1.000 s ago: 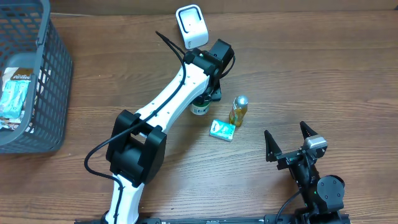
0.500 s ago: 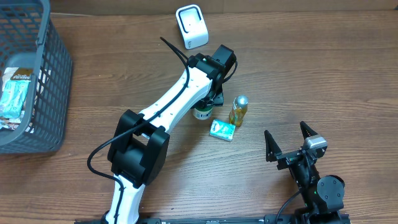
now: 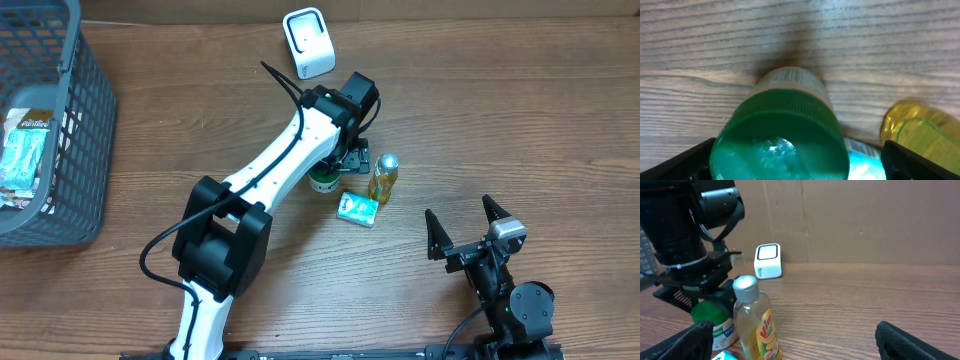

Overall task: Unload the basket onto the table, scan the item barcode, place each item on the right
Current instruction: 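Carry the green-lid jar under the scanner and set it down, then return the left gripper to the basket and grasp the PanTree snack bag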

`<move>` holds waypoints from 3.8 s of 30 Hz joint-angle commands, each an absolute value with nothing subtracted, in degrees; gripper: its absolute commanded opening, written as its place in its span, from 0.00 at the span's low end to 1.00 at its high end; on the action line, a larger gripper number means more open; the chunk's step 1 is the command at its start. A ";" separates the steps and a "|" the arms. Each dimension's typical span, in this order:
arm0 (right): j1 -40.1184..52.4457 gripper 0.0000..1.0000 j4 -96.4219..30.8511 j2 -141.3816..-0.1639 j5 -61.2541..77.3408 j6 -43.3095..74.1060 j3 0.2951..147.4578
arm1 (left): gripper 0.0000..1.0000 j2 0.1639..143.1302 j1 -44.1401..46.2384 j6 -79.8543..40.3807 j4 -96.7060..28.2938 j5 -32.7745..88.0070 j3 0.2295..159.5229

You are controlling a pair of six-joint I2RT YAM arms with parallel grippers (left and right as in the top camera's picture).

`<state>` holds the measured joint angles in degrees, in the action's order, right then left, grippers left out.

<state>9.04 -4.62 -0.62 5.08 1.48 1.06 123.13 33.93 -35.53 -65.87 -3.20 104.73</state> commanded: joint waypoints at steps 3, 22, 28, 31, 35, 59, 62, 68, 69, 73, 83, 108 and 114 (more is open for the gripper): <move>8.86 1.00 -4.43 -0.16 4.56 1.23 0.45 | 1.00 119.55 28.49 -27.83 -70.37 -2.85 118.96; 8.86 1.00 -4.43 -0.16 4.56 1.23 0.45 | 1.00 113.19 -13.15 3.27 -81.43 -7.92 160.55; 8.86 1.00 -4.43 -0.16 4.58 1.23 0.45 | 0.99 113.80 -25.04 3.31 -80.86 -6.11 154.36; 8.86 1.00 -4.43 -0.16 4.56 1.23 0.45 | 1.00 114.37 -29.52 3.92 -79.68 -6.11 149.40; 8.86 1.00 -4.43 -0.16 4.56 1.23 0.45 | 0.99 115.59 -33.80 5.48 -77.17 -6.13 141.58; 8.86 1.00 -4.43 -0.16 4.56 1.23 0.45 | 0.99 136.07 -38.06 25.78 -68.49 -6.13 124.88; 8.86 1.00 -4.43 -0.16 4.56 1.23 0.45 | 0.99 136.62 -38.06 27.27 -66.08 -6.17 124.88; 8.86 1.00 -4.43 -0.16 4.56 1.23 0.45 | 1.00 136.31 -37.50 28.05 -64.79 -6.15 128.03; 8.86 1.00 -4.43 -0.16 4.56 1.23 0.45 | 0.99 136.29 -37.39 28.08 -64.93 -6.15 128.53; 8.86 1.00 -4.43 -0.16 4.56 1.23 0.45 | 1.00 136.27 -37.19 28.03 -65.06 -6.48 130.30; 8.86 1.00 -4.43 -0.16 4.56 1.23 0.45 | 0.99 137.34 -37.36 26.59 -63.18 -8.32 130.96; 8.86 1.00 -4.43 -0.16 4.56 1.23 0.45 | 0.50 144.64 -37.45 25.50 -64.51 -7.86 129.82; 8.86 1.00 -4.43 -0.16 4.56 1.23 0.45 | 0.30 144.20 -37.41 17.93 -64.60 -6.79 130.96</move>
<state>9.04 -4.67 -0.62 5.08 1.48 1.06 142.41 -37.50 24.36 -63.59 -9.65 130.93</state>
